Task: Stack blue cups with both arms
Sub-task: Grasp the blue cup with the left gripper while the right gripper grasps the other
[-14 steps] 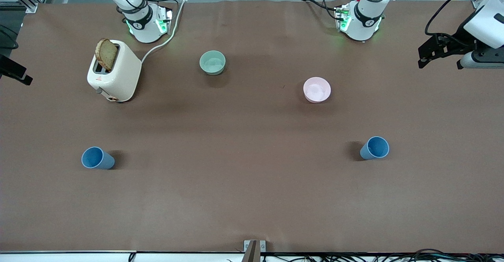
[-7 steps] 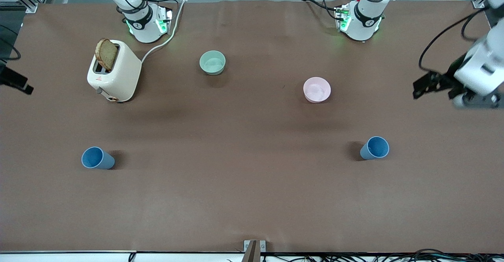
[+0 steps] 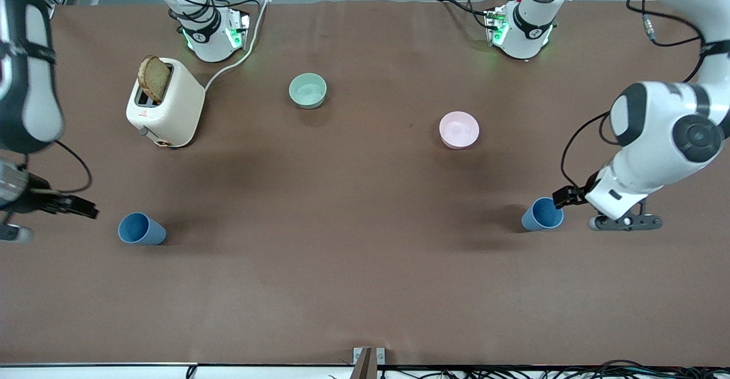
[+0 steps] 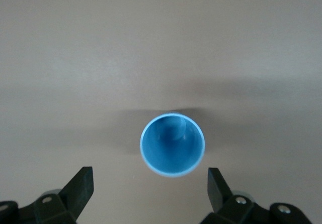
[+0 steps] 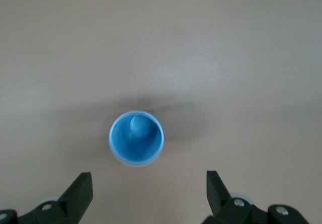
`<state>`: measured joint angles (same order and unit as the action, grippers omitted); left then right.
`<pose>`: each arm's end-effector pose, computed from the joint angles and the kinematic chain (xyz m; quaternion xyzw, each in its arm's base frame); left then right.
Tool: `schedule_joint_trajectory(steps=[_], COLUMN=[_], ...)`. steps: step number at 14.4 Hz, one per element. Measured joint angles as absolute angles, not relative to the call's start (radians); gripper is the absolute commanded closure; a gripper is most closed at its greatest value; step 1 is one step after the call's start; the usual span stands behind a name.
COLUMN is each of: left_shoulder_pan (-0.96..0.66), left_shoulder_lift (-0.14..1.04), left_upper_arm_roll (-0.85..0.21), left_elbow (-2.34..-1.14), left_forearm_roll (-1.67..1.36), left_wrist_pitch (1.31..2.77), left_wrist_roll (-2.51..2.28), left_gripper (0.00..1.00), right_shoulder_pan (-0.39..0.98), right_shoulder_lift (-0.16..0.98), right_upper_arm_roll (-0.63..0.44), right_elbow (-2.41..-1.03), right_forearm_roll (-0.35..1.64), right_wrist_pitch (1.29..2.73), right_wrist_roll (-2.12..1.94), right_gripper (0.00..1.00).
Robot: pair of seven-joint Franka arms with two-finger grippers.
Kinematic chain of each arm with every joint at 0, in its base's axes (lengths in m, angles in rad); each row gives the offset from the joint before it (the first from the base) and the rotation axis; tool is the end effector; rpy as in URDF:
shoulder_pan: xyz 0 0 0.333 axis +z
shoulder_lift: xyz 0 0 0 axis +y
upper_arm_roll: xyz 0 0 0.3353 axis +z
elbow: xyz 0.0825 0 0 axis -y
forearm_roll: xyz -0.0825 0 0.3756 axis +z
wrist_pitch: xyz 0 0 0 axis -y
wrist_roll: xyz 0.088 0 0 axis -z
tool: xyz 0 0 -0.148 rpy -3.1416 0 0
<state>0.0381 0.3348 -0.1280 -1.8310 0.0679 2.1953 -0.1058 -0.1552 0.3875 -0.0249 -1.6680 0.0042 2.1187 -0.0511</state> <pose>0.6360 -0.0480 0.3366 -0.9998 0.0076 -0.0170 0.0053 0.6605 -0.1183 0.3682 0.9974 -0.0644 0.0311 0.0065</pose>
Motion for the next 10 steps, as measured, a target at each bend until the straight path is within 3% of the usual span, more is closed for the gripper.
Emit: schedule_joint_trajectory(steps=[3, 7, 9, 10], left_shoulder_pan=[0.059, 0.064, 0.064, 0.064], left_shoulder_lift=[0.389, 0.440, 0.458, 0.461], left_upper_arm_roll=[-0.128, -0.128, -0.128, -0.128], left_elbow=[-1.857, -1.860, -1.860, -1.860], left_forearm_roll=[0.069, 0.069, 0.069, 0.069], left_wrist_pitch=[2.270, 2.285, 2.296, 2.297], left_wrist_roll=[-0.106, -0.106, -0.106, -0.106], left_gripper=[0.26, 0.55, 0.87, 0.96], right_shoulder_pan=[-0.152, -0.154, -0.156, -0.158], right_shoulder_lift=[0.466, 0.508, 0.526, 0.537], right_upper_arm_roll=[-0.024, -0.026, -0.027, -0.028], right_elbow=[-1.730, -1.735, -1.745, -1.747], right_forearm_roll=[0.003, 0.002, 0.002, 0.002], right_wrist_pitch=[2.255, 2.292, 2.328, 2.341], right_wrist_roll=[-0.057, -0.107, -0.113, -0.114], right_gripper=[0.00, 0.00, 0.00, 0.01])
